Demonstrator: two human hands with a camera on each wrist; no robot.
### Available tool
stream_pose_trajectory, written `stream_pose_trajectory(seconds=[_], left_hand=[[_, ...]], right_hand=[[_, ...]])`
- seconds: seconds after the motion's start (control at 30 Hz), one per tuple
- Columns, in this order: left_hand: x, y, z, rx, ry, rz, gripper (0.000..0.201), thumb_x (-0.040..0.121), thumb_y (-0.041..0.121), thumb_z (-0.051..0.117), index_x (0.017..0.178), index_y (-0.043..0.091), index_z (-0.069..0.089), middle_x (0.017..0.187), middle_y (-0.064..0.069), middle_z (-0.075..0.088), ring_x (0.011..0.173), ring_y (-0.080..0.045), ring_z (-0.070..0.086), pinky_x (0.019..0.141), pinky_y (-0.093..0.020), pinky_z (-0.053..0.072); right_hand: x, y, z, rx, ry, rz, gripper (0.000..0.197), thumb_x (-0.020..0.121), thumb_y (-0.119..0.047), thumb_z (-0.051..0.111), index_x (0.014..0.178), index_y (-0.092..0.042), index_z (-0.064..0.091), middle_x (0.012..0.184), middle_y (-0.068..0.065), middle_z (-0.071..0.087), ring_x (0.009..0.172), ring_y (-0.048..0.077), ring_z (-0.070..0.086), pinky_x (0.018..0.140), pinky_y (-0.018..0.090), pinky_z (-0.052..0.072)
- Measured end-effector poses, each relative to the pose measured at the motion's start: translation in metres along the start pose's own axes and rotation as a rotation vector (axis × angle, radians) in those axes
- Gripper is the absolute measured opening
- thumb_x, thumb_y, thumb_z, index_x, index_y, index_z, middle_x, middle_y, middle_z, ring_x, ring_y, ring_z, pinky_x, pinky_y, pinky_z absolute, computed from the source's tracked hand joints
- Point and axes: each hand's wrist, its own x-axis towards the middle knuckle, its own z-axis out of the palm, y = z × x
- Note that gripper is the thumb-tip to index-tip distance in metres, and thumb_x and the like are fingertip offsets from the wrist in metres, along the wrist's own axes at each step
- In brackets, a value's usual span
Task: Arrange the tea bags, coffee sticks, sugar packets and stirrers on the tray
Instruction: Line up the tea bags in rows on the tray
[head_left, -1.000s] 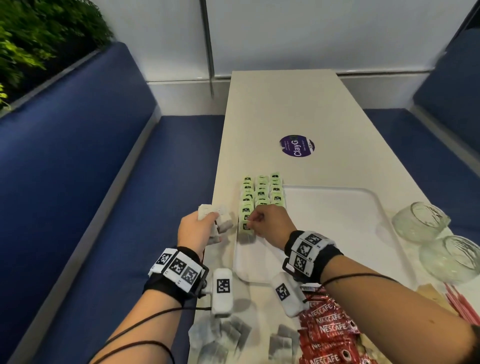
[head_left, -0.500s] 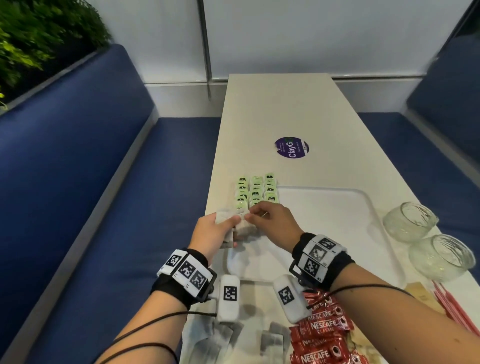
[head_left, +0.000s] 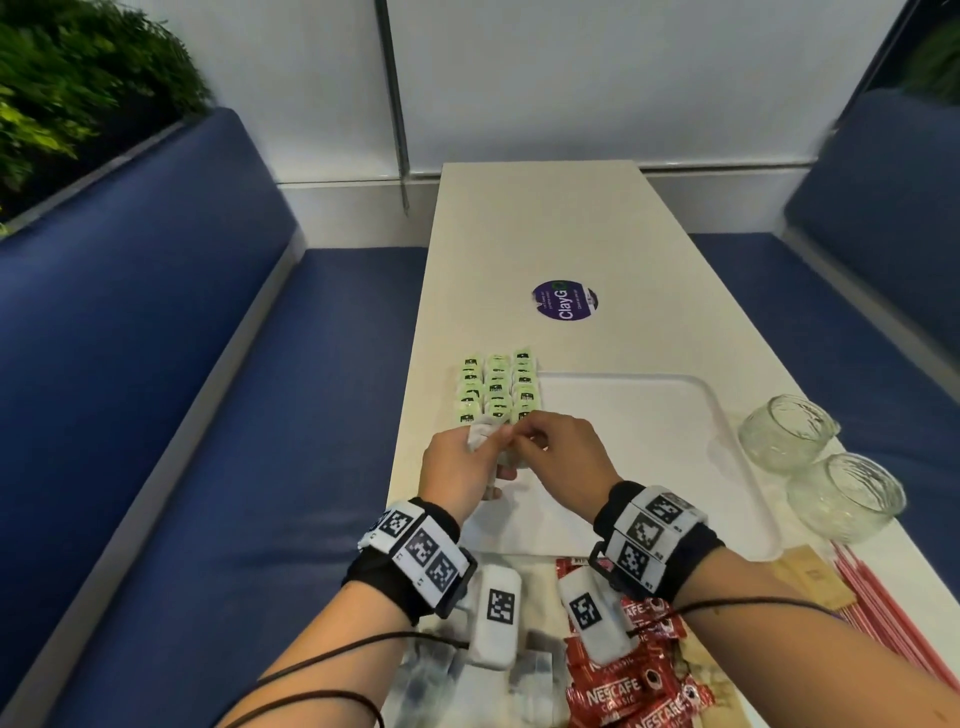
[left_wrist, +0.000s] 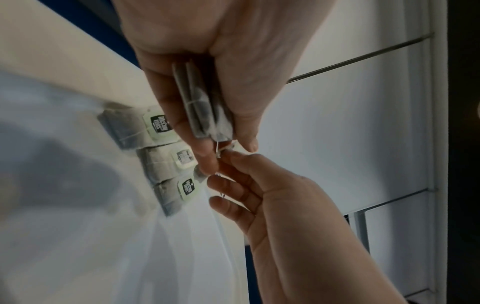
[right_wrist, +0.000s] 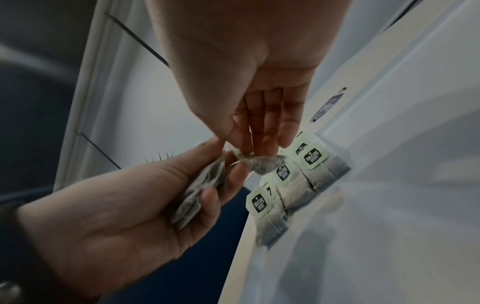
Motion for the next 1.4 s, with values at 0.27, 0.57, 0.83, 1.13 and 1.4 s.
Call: stream_pose_trajectory(seconds=[0.27,0.57,0.83,1.13,1.4], left_hand=[[0.007,-0.006,-0.011,0.032,-0.025,-0.081,0.008,0.089,0.016,0.065,0.087,0.009,0.069,0.072,-0.007,0.073,0.062,-0.017,0.072,0.046,-0.024,0.046],[0.021,-0.011,-0.036,-0.412,0.020,-0.386,0.036,0.104,0.033,0.044,0.107,0.004,0.064,0.089,-0.012,0.074,0.062,-0.020,0.071,0.049,-0.029,0.058],[0.034,-0.009,-0.053,-0.616,-0.039,-0.470,0.017,0.095,-0.002,0.040,0.109,-0.002,0.050,0.101,-0.021,0.062,0.079,-0.032,0.067,0.056,-0.038,0.061],[0.026,-0.018,-0.043,-0.452,-0.178,-0.284,0.019,0.101,0.001,0.047,0.111,-0.010,0.059,0.094,-0.019,0.074,0.084,-0.025,0.074,0.072,-0.030,0.062],[0.013,-0.011,-0.020,-0.271,-0.310,-0.167,0.022,0.097,0.004,0.057,0.118,-0.001,0.060,0.100,-0.019,0.074,0.082,-0.023,0.074,0.065,-0.028,0.059]], right_hand=[[0.009,0.007,-0.011,0.067,0.012,0.023,0.012,0.088,-0.025,0.068,0.099,-0.027,0.066,0.092,-0.012,0.064,0.065,0.004,0.055,0.063,0.014,0.041],[0.016,0.035,0.003,-0.033,-0.136,0.220,0.014,0.088,-0.020,0.065,0.075,-0.017,0.063,0.067,-0.001,0.066,0.068,0.020,0.065,0.071,0.035,0.054],[0.035,0.022,0.018,0.043,-0.082,0.216,0.017,0.088,-0.013,0.065,0.072,-0.017,0.061,0.064,0.001,0.066,0.067,0.024,0.068,0.069,0.039,0.058],[0.035,0.023,0.015,0.069,0.006,0.178,0.010,0.086,-0.025,0.069,0.093,-0.018,0.066,0.082,-0.004,0.064,0.071,0.007,0.055,0.061,0.017,0.040],[0.023,0.008,0.000,0.268,-0.071,0.135,0.012,0.082,-0.028,0.075,0.086,-0.017,0.072,0.079,-0.002,0.068,0.068,0.015,0.065,0.061,0.024,0.052]])
